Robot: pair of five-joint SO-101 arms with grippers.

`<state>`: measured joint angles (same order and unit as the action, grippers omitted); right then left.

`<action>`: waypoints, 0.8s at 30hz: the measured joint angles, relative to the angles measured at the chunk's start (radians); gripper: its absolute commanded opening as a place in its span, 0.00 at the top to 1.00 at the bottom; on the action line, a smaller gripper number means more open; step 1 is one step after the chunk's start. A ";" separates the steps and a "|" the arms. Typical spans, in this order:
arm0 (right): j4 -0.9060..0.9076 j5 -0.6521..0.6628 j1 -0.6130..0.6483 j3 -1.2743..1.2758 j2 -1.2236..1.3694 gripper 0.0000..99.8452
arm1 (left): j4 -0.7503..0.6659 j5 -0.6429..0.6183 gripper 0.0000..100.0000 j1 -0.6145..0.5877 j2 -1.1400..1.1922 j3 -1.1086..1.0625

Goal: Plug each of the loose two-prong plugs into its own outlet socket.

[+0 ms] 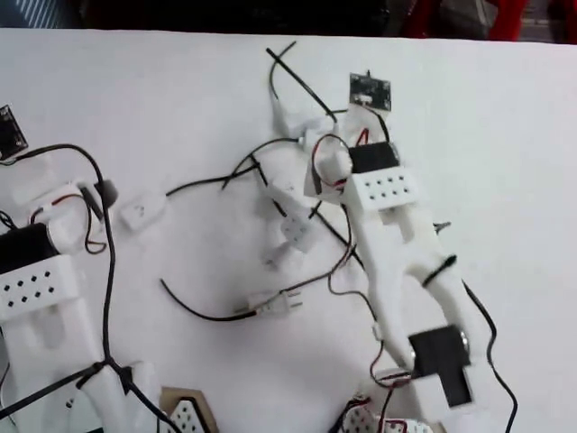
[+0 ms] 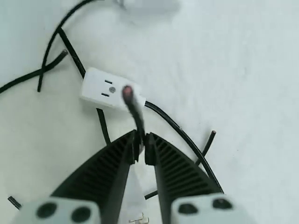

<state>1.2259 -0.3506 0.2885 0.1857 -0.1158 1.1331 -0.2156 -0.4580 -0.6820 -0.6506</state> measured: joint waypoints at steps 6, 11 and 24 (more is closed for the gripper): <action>0.081 0.118 -0.008 0.000 -0.175 0.98 | 0.000 0.000 0.75 0.000 0.000 0.000; 0.120 0.230 -0.094 0.000 -0.278 0.98 | -0.003 0.000 0.75 0.000 0.000 -0.012; 0.199 0.454 -0.222 0.000 -0.292 0.98 | -0.011 0.000 0.75 0.000 0.000 -0.018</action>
<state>1.4254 0.1036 0.0660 0.1857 -0.4074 1.1224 -0.2156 -0.4580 -0.6820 -0.6690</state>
